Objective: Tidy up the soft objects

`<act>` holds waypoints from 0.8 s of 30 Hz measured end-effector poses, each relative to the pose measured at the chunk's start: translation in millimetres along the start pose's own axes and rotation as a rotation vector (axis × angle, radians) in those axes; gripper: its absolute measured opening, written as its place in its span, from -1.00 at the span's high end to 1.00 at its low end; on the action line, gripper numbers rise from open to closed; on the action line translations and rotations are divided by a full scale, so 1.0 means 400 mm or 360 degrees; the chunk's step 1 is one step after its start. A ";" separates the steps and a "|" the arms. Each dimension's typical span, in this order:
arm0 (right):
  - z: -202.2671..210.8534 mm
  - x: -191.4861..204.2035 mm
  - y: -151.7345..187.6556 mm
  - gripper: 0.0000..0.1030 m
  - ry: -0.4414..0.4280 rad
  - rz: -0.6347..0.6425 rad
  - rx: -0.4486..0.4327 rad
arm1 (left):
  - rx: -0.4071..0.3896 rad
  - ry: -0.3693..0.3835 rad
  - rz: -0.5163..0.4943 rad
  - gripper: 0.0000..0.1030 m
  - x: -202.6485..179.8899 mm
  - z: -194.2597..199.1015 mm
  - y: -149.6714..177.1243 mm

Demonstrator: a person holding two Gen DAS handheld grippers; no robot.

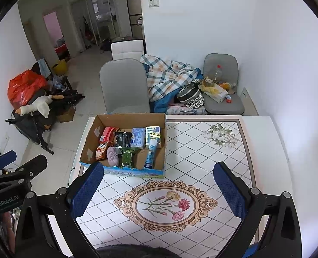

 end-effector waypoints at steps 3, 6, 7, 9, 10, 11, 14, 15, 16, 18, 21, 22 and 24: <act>-0.001 -0.002 0.001 -1.00 0.0008 0.0003 -0.0004 | 0.0001 -0.0002 -0.0001 -0.99 0.002 -0.001 -0.002; -0.002 -0.003 0.001 -1.00 0.0009 0.0003 -0.0005 | 0.0000 -0.0002 0.0000 -0.99 0.005 -0.002 -0.004; -0.004 -0.003 0.001 -1.00 0.0011 0.0003 -0.0009 | -0.0001 -0.0001 -0.0001 -0.99 0.005 -0.002 -0.004; -0.005 -0.003 0.002 -1.00 0.0007 -0.0003 -0.0005 | 0.0001 -0.0006 -0.0001 -0.99 0.006 -0.004 -0.006; -0.007 -0.003 0.003 -1.00 0.0009 -0.0006 -0.0004 | 0.0003 -0.0008 -0.0002 -0.99 0.005 -0.004 -0.008; -0.007 -0.003 0.002 -1.00 0.0014 -0.0002 -0.0008 | 0.0009 -0.0014 -0.0005 -0.99 0.005 -0.007 -0.008; -0.012 -0.003 0.000 -1.00 0.0031 -0.0004 -0.0017 | 0.0017 -0.0020 -0.0003 -0.99 0.006 -0.012 -0.009; -0.010 -0.001 -0.001 -1.00 0.0036 -0.0005 -0.0022 | 0.0021 -0.0022 -0.0001 -0.99 0.006 -0.013 -0.009; -0.010 -0.002 -0.001 -1.00 0.0042 -0.0002 -0.0027 | 0.0023 -0.0024 -0.0001 -0.99 0.006 -0.015 -0.010; -0.010 0.000 -0.005 -1.00 0.0047 -0.0004 -0.0033 | 0.0023 -0.0024 0.0000 -0.99 0.006 -0.016 -0.009; -0.011 0.000 -0.007 -1.00 0.0056 -0.0002 -0.0041 | 0.0020 -0.0025 0.0000 -0.99 0.006 -0.016 -0.010; -0.011 0.000 -0.009 -1.00 0.0055 -0.0004 -0.0042 | 0.0019 -0.0023 0.0001 -0.99 0.006 -0.017 -0.011; -0.012 -0.001 -0.009 -1.00 0.0061 -0.0003 -0.0044 | 0.0019 -0.0024 0.0000 -0.99 0.006 -0.017 -0.009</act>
Point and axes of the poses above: each gripper's, at about its wrist camera, not at the fingertips, and z roughly against the way its jaws point, x to its left, y to its underside, the point moved 6 cm from there along -z, roughly the way its jaws point, and after that the axes turned 14 degrees about -z, right-handed, at the moved point
